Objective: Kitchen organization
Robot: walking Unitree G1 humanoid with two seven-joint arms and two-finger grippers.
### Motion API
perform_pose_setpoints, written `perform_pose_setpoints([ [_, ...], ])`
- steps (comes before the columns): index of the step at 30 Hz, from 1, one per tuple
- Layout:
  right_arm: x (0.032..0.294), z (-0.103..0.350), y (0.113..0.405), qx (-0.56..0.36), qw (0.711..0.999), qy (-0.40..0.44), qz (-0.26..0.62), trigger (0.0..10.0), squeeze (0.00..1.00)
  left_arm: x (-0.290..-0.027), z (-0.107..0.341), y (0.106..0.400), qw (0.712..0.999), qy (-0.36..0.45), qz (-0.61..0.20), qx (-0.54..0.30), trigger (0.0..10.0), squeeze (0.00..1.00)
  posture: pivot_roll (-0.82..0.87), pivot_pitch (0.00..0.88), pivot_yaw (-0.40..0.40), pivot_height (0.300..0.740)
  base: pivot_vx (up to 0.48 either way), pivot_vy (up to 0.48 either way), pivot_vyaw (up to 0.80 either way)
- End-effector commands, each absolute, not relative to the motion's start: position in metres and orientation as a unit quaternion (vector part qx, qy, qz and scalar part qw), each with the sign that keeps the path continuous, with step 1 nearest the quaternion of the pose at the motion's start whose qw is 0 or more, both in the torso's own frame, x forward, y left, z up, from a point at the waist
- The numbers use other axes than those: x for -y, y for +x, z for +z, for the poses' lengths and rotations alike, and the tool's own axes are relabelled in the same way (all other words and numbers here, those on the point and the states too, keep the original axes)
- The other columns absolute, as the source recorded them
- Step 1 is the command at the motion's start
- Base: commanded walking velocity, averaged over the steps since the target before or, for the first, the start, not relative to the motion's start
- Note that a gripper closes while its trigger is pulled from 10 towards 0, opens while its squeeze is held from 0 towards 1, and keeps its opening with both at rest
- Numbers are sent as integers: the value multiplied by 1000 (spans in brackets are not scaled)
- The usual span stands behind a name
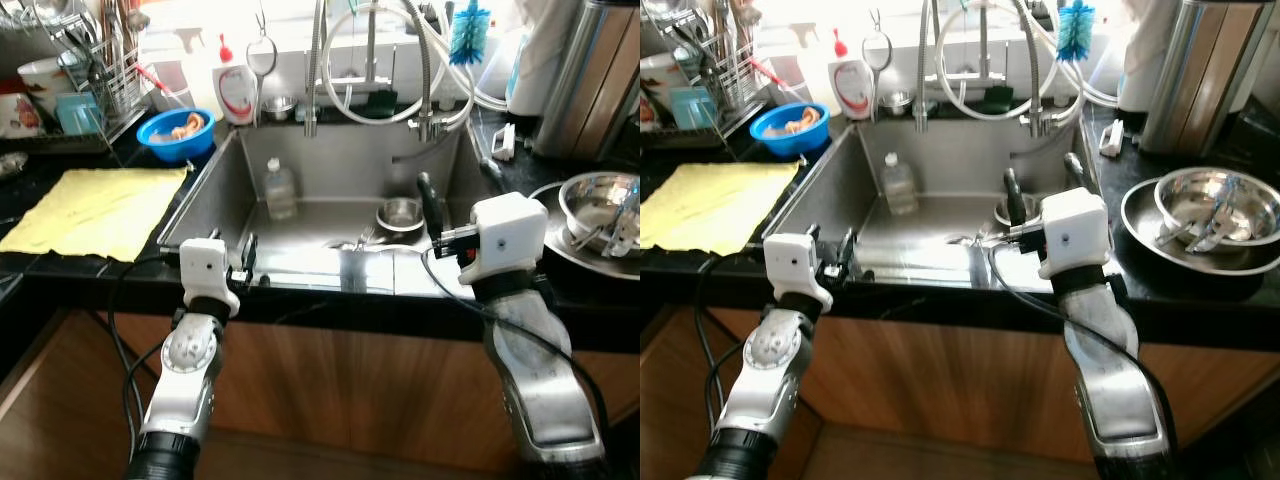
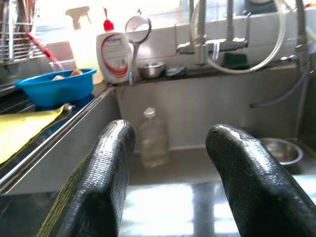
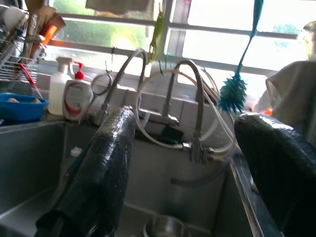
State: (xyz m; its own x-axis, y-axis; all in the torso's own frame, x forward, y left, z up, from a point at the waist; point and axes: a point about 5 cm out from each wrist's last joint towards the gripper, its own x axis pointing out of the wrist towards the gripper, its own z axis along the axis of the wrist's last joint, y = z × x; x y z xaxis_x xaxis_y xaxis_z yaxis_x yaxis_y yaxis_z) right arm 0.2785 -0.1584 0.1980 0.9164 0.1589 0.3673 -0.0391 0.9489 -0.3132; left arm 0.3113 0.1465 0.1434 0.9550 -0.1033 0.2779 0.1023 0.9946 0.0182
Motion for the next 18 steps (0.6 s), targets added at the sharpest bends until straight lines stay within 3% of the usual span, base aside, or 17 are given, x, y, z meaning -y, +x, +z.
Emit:
perform_pose_setpoints([
  [1, 158, 198, 278, 204, 967, -144, 48, 10000, 0, -146, 150, 310, 986, 8, -50, 158, 10000, 0, -194, 0, 99, 740, 0, 0, 0],
  [9, 164, 179, 253, 187, 971, -149, 26, 10000, 0, -156, 150, 298, 986, 5, -26, 168, 10000, 0, -189, 0, 91, 740, 0, 0, 0],
  [16, 165, 188, 262, 198, 968, -151, 18, 10000, 0, -149, 155, 309, 986, -7, -31, 165, 10000, 0, -200, 0, 93, 740, 0, 0, 0],
  [18, 172, 184, 265, 177, 973, -148, 5, 10000, 0, -144, 152, 308, 987, -7, -38, 153, 10000, 0, -193, 0, 85, 740, 0, 154, -584],
])
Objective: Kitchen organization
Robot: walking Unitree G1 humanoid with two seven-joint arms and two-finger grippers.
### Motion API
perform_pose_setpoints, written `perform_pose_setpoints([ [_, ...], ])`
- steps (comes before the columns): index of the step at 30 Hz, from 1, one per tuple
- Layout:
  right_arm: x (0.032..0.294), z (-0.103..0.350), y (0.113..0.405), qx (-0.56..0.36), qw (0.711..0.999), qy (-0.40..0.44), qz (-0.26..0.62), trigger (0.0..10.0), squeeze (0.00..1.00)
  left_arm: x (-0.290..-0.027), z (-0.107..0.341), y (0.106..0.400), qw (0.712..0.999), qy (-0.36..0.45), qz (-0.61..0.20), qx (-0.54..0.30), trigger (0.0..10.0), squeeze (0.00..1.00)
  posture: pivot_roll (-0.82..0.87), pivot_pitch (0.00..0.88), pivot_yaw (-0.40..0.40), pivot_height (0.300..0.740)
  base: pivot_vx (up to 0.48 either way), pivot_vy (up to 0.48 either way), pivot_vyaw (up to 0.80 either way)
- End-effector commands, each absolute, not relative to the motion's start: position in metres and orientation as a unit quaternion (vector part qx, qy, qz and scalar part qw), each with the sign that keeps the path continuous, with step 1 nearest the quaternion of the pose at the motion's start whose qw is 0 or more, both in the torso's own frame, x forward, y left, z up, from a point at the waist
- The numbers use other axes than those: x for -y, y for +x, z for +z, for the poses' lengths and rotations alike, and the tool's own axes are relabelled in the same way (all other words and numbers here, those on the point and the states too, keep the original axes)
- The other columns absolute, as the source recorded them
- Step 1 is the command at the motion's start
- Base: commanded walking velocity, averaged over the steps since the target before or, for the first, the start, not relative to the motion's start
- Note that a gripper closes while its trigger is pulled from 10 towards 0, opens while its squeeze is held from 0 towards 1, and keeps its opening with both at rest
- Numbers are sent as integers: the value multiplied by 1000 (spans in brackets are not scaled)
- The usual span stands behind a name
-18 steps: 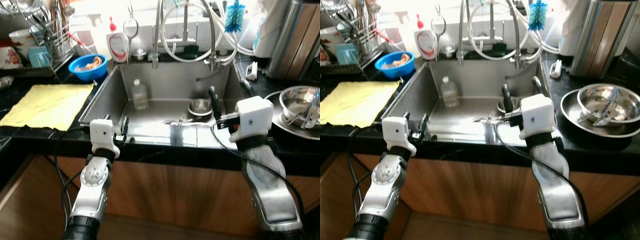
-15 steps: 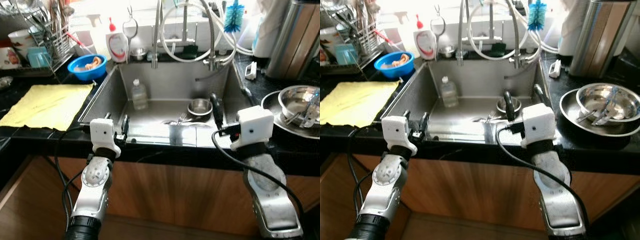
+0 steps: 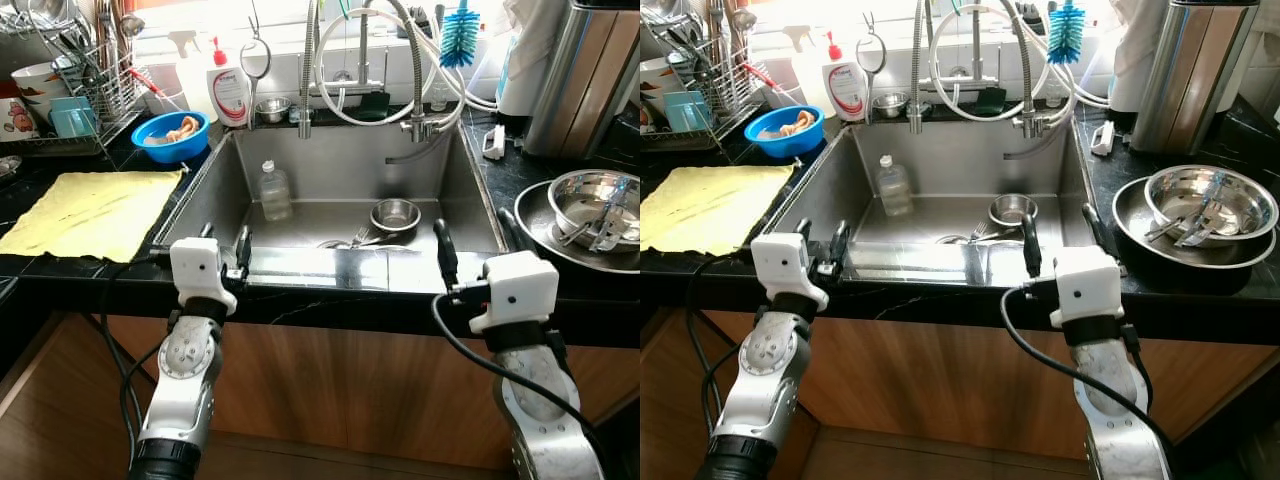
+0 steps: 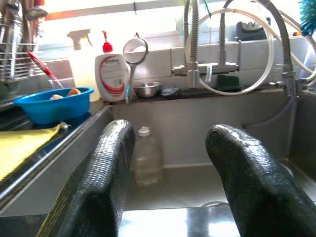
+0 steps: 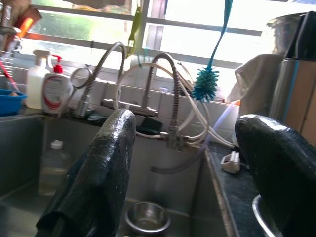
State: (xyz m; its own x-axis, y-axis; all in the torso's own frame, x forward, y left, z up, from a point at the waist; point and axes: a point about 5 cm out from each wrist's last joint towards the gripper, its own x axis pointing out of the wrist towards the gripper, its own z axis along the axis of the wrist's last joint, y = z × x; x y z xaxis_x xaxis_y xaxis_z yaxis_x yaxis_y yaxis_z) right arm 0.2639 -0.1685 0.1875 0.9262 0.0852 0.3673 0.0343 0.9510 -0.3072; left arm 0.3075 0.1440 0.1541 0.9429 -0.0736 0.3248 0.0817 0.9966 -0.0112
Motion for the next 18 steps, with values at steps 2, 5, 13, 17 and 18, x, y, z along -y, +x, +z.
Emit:
perform_pose_setpoints([
  [2, 177, 184, 265, 175, 977, -125, -7, 10000, 0, -144, 150, 307, 988, -13, -37, 151, 10000, 0, -189, 0, 83, 740, 0, 480, -712],
  [5, 178, 188, 266, 189, 971, -145, -4, 10000, 0, -146, 146, 303, 989, -11, -32, 144, 10000, 0, -190, 0, 81, 740, 0, 480, -475],
  [13, 177, 196, 272, 201, 968, -148, -10, 10000, 0, -148, 149, 306, 989, 5, -36, 147, 10000, 0, -182, 0, 81, 740, 0, 240, 0],
  [17, 178, 200, 275, 203, 970, -136, -14, 10000, 0, -149, 149, 308, 989, 2, -34, 147, 10000, 0, -185, 0, 83, 740, 0, 0, 0],
  [18, 178, 200, 276, 200, 970, -138, -16, 10000, 0, -148, 149, 308, 989, 2, -34, 146, 10000, 0, -186, 0, 83, 740, 0, 0, 0],
])
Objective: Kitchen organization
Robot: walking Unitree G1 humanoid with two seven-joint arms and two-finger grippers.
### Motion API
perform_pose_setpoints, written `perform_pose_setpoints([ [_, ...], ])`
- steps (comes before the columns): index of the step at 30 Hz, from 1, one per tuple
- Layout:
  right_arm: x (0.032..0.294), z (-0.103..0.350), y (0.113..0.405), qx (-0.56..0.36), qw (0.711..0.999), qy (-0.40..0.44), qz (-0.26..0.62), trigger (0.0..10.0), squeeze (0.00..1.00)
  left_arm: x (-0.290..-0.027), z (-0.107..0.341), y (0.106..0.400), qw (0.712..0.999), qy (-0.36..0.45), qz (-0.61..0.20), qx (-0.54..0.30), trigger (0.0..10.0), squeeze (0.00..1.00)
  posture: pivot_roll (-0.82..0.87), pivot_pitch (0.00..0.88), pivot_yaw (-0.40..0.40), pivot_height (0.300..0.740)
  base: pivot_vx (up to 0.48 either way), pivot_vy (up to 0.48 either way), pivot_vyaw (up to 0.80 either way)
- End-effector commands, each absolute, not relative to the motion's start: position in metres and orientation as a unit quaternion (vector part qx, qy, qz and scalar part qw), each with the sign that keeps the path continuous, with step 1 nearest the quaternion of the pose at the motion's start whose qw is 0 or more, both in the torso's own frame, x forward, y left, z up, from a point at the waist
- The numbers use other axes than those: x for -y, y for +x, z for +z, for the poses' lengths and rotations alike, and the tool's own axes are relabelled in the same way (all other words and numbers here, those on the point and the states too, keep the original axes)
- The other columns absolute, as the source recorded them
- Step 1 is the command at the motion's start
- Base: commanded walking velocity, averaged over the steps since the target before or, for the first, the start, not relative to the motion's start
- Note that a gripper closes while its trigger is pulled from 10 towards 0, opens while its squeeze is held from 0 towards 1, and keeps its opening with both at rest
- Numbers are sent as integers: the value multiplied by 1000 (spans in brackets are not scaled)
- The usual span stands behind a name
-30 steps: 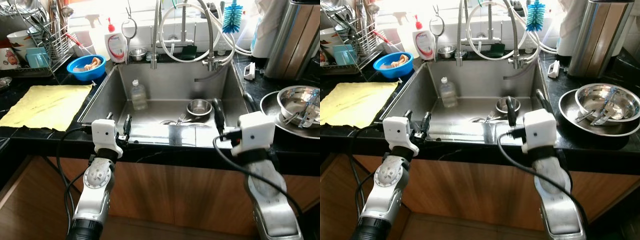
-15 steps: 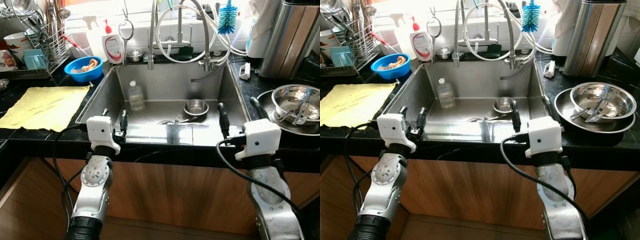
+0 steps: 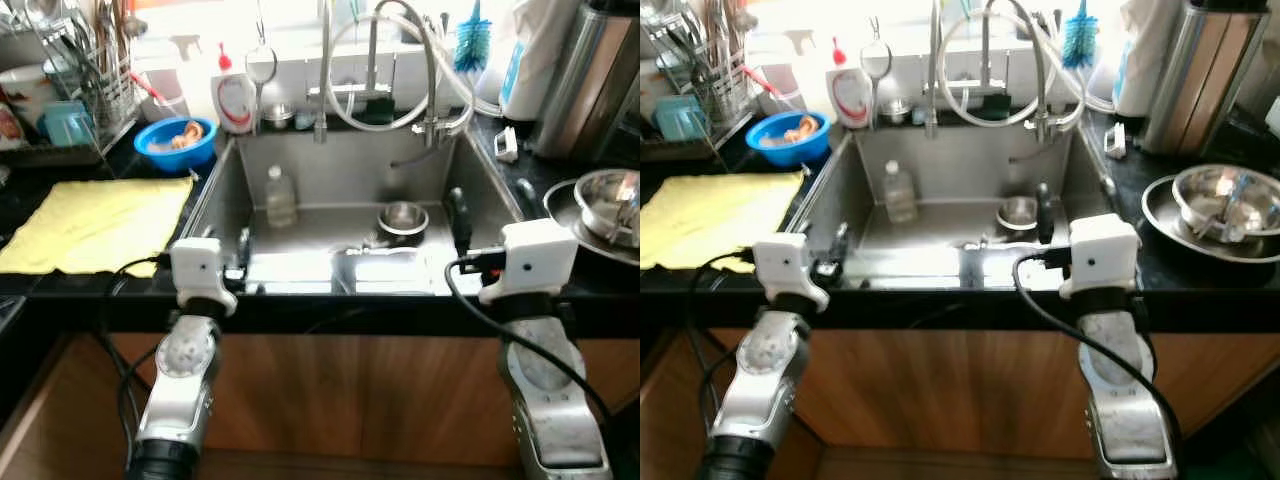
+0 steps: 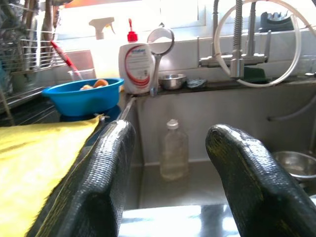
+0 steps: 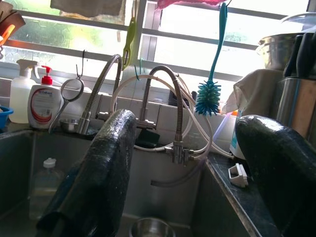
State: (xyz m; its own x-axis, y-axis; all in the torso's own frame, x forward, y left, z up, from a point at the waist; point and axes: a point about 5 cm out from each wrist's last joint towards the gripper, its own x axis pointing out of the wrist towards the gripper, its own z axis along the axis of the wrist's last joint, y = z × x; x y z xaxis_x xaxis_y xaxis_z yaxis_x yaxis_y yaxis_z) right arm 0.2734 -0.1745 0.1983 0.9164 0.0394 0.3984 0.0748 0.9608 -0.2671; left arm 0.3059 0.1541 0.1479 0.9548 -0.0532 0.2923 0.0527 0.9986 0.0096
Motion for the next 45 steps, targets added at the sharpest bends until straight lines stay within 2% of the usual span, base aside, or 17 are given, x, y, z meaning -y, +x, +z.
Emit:
perform_pose_setpoints([
  [1, 179, 200, 276, 198, 970, -140, -17, 10000, 0, -148, 149, 308, 989, 2, -34, 146, 10000, 0, -186, 0, 83, 740, 0, 0, 0],
  [16, 177, 200, 280, 192, 973, -127, -22, 10000, 0, -146, 150, 308, 988, 1, -38, 150, 10000, 0, -182, 0, 82, 740, 0, 0, -729],
  [23, 177, 200, 280, 194, 971, -135, -21, 10000, 0, -144, 150, 308, 988, 2, -40, 147, 10000, 0, -181, 0, 82, 740, 0, 0, 0],
  [27, 189, 192, 283, 159, 977, -125, -60, 10000, 0, -144, 149, 308, 989, 3, -41, 145, 10000, 0, -181, 0, 82, 740, 0, 0, 0],
  [28, 195, 191, 284, 154, 980, -106, -74, 10000, 1000, -144, 148, 308, 989, 4, -42, 143, 10000, 0, -181, 0, 82, 740, 0, 0, 0],
  [34, 203, 192, 287, 146, 981, -87, -96, 10000, 1000, -144, 147, 308, 989, 4, -42, 142, 10000, 0, -185, 0, 84, 740, 0, 0, 0],
  [35, 208, 191, 290, 135, 981, -79, -112, 10000, 0, -144, 147, 308, 989, 5, -43, 142, 10000, 0, -184, 0, 83, 740, 0, 0, 0],
  [42, 214, 189, 297, 112, 984, -68, -124, 10000, 0, -144, 147, 308, 989, 5, -44, 141, 10000, 0, -184, 0, 84, 740, 0, 0, 0],
  [45, 212, 178, 304, 61, 989, -86, -108, 10000, 0, -143, 146, 308, 989, 5, -45, 141, 10000, 0, -186, 0, 84, 740, 0, 0, 0],
])
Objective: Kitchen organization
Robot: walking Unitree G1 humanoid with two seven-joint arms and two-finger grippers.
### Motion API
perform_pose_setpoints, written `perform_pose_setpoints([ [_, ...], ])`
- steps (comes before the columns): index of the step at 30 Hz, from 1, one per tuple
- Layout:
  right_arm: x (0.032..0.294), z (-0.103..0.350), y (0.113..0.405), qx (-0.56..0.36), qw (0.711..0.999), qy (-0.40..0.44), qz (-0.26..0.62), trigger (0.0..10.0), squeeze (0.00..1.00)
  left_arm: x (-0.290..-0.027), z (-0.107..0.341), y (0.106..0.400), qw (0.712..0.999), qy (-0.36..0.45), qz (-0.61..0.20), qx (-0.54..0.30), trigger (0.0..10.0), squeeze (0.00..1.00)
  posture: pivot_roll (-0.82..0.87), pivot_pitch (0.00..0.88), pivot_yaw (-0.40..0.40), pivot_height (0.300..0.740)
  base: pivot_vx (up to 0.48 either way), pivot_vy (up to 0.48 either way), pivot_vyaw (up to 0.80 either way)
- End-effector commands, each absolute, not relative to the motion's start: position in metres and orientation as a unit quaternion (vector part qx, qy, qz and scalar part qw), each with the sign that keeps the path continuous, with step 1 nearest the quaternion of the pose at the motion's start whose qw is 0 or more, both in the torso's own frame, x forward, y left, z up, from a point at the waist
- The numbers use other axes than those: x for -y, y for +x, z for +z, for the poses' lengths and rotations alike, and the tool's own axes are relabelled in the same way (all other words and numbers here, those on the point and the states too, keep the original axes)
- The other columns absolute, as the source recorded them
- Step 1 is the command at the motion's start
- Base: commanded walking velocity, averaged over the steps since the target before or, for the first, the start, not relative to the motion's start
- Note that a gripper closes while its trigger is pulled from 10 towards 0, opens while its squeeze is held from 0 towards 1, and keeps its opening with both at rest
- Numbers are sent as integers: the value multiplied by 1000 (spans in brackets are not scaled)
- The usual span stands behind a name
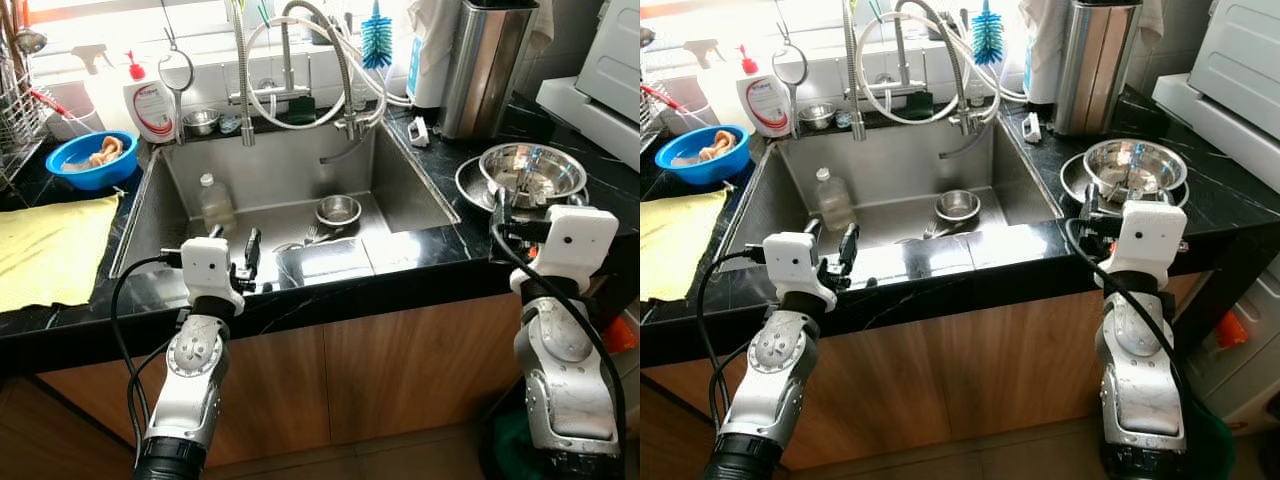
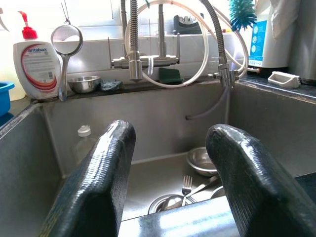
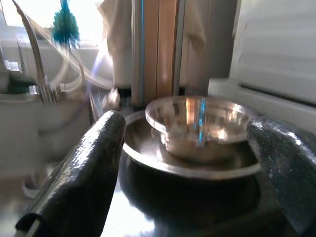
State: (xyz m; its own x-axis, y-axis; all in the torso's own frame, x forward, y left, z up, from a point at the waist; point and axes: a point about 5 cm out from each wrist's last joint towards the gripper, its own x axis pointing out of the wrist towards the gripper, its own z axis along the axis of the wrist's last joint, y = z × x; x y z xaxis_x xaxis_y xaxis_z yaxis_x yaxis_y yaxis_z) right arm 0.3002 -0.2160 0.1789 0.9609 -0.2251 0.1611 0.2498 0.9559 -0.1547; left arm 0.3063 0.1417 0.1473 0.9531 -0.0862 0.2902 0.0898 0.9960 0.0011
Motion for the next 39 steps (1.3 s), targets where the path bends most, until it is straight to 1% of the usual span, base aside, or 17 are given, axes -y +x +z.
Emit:
perform_pose_setpoints([
  [1, 211, 179, 305, 60, 989, -88, -105, 10000, 0, -143, 147, 308, 989, 5, -45, 141, 10000, 0, -186, 0, 84, 740, 0, 0, 0],
  [12, 200, 183, 311, 57, 992, -77, -86, 10000, 0, -145, 145, 306, 990, 4, -39, 138, 10000, 0, -181, 0, 81, 740, 0, 0, 0],
  [17, 191, 189, 314, 73, 991, -103, -44, 10000, 0, -146, 144, 306, 990, 4, -36, 137, 10000, 0, -181, 0, 81, 740, 0, 0, 0],
  [19, 189, 191, 314, 78, 991, -100, -36, 10000, 0, -146, 144, 306, 990, 3, -34, 137, 10000, 0, -184, 0, 81, 740, 0, 0, 0],
  [39, 192, 190, 315, 72, 992, -94, -49, 10000, 0, -148, 139, 306, 991, 8, -30, 127, 10000, 0, -185, 0, 81, 740, 0, 0, 0],
])
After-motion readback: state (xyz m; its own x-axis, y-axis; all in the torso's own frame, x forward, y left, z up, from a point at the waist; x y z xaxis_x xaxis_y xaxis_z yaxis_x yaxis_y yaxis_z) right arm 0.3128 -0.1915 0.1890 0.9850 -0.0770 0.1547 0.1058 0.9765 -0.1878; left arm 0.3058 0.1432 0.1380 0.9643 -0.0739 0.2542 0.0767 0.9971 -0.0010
